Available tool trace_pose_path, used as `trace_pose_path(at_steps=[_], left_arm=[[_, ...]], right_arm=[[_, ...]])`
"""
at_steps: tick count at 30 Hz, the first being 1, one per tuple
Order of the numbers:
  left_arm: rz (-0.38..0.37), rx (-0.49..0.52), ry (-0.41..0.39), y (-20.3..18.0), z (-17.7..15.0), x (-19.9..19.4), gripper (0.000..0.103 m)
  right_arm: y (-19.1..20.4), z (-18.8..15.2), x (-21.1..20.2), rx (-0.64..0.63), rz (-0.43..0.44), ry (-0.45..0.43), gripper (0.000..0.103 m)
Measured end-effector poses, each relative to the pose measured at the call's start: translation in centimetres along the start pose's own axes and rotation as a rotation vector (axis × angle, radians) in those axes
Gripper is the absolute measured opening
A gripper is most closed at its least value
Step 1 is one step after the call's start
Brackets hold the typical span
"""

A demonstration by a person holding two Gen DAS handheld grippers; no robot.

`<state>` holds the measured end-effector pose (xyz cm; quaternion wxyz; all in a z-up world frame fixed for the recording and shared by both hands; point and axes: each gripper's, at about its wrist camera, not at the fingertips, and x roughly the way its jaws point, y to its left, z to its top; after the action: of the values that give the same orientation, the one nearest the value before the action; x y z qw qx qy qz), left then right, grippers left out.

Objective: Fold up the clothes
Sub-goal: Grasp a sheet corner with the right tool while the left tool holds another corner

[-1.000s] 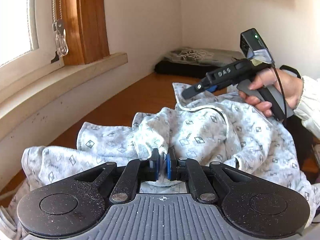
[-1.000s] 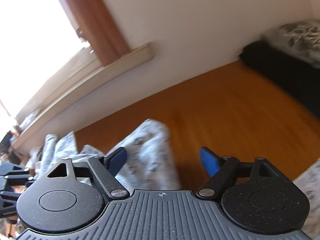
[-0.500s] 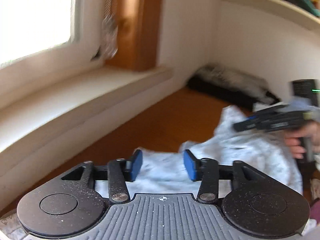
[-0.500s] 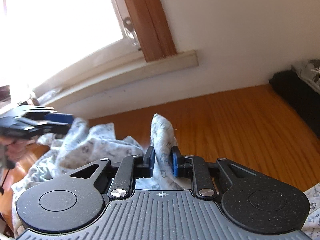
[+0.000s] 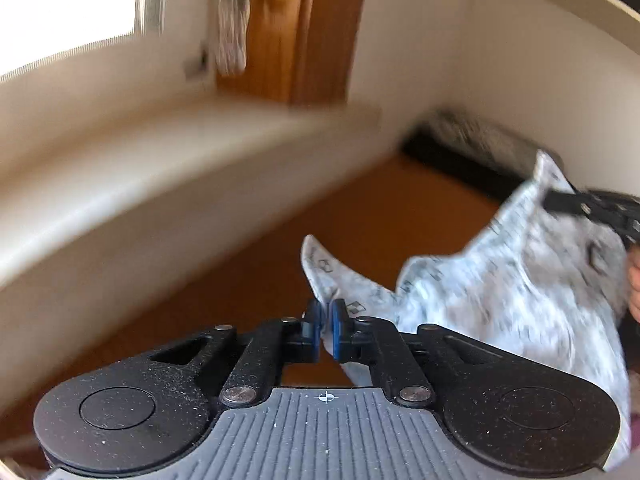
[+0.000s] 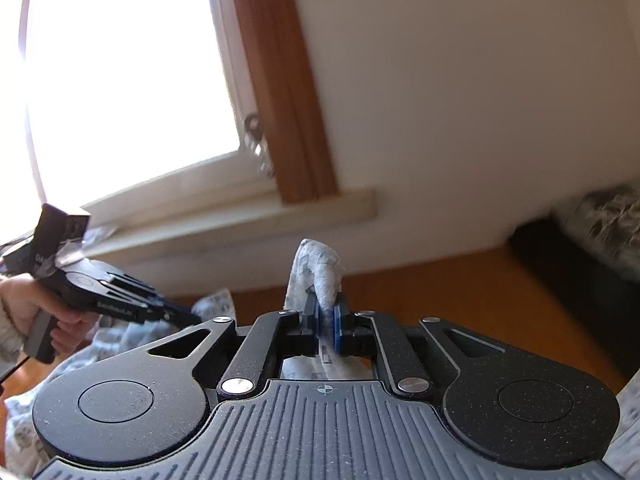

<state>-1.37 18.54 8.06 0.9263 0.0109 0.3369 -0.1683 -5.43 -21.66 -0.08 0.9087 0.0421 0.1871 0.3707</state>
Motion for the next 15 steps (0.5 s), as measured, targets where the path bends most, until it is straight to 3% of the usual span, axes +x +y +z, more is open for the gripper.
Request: trace_pose_path(at_steps=[6, 9, 11, 15], left_arm=[[0.131, 0.104, -0.302, -3.6, 5.2, -4.1, 0.005], [0.115, 0.149, -0.342, -5.5, 7.1, -4.9, 0.005], [0.100, 0.185, -0.313, -6.6, 7.1, -4.1, 0.005], [0.083, 0.220, -0.205, -6.8, 4.2, -1.2, 0.006]], right_arm=[[0.8, 3.6, -2.6, -0.111, -0.114, -0.149, 0.006], [1.5, 4.8, -3.5, -0.118, -0.058, -0.192, 0.006], [1.9, 4.2, -2.8, -0.134, -0.008, -0.125, 0.007], [1.7, 0.1, 0.3, -0.150, 0.071, 0.153, 0.015]])
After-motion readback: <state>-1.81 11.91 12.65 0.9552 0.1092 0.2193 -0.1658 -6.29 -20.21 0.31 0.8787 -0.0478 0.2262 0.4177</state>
